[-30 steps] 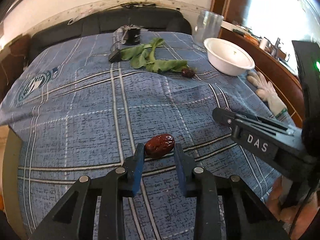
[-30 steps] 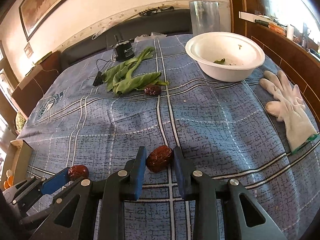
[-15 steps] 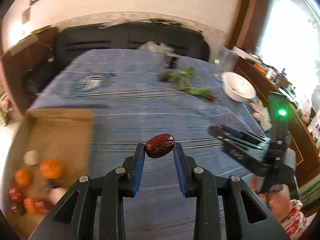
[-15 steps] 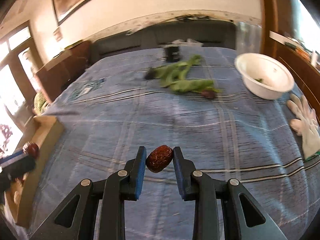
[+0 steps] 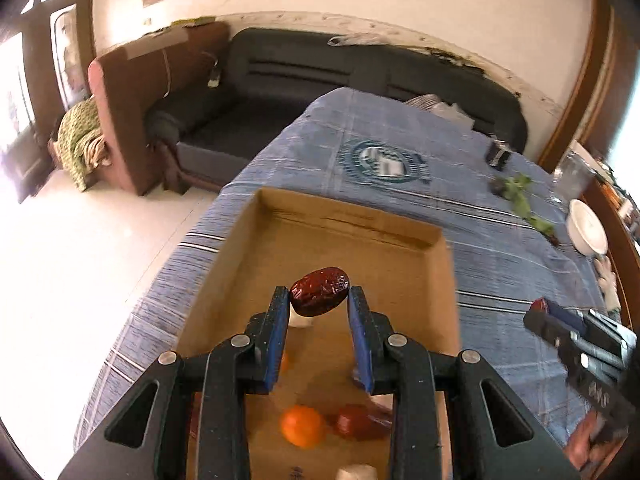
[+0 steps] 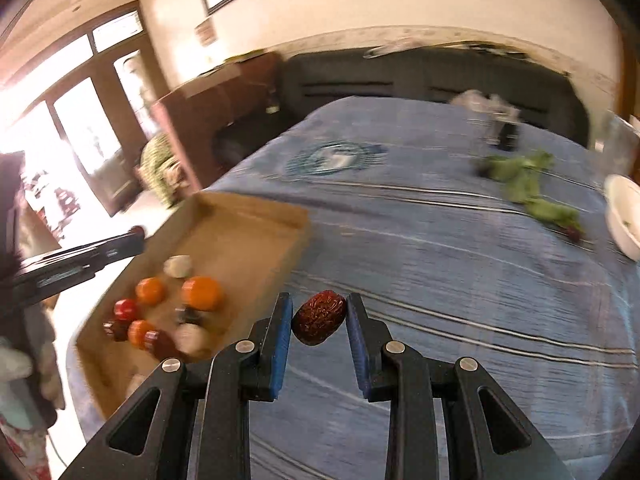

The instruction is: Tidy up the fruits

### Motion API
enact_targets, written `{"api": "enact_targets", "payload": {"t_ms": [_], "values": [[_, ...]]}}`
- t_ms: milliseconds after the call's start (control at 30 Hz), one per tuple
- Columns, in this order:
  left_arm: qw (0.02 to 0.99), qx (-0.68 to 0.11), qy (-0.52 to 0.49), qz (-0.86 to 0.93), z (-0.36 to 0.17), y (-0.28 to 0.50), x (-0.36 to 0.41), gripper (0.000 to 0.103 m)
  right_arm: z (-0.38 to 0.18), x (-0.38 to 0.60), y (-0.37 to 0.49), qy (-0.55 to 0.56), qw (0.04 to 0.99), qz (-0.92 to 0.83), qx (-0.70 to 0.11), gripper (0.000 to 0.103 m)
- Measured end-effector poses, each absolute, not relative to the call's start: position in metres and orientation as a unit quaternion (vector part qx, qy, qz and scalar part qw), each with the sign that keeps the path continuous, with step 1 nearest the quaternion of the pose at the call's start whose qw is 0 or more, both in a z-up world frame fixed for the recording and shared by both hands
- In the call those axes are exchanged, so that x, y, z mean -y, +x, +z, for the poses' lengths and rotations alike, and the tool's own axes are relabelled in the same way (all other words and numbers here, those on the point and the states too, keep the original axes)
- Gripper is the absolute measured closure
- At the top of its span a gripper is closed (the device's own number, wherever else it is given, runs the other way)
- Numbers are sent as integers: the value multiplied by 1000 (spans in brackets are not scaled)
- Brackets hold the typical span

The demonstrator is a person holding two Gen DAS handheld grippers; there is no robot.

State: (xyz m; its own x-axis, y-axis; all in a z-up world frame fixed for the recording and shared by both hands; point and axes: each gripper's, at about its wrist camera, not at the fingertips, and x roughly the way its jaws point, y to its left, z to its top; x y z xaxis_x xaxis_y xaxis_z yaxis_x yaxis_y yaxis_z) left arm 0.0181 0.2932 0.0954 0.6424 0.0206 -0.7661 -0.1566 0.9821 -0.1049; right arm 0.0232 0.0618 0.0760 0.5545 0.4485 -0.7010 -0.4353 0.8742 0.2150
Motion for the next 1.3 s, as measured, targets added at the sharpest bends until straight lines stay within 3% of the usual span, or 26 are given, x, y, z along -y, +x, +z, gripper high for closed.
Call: {"api": "enact_targets", "payload": {"t_ms": [300, 667, 800, 1067, 1233, 1300], "values": [[887, -448, -70, 92, 66, 54, -325, 74, 58, -157, 33, -58, 873, 264, -406, 73], [871, -477, -87, 83, 42, 68, -332, 73, 30, -184, 60, -85, 865, 242, -431, 72], [869, -477, -104, 84, 42, 65, -334, 57, 28, -186, 57, -92, 867, 239, -427, 72], [885, -442, -129, 67, 77, 32, -325, 52, 48, -162, 42, -61, 878, 237, -411, 67], [912, -380, -129, 83, 116, -12, -304, 42, 77, -119, 11, -17, 898, 226, -376, 49], [926, -345, -127, 82, 132, -35, -286, 33, 85, -95, -5, 9, 906, 213, -365, 43]]}}
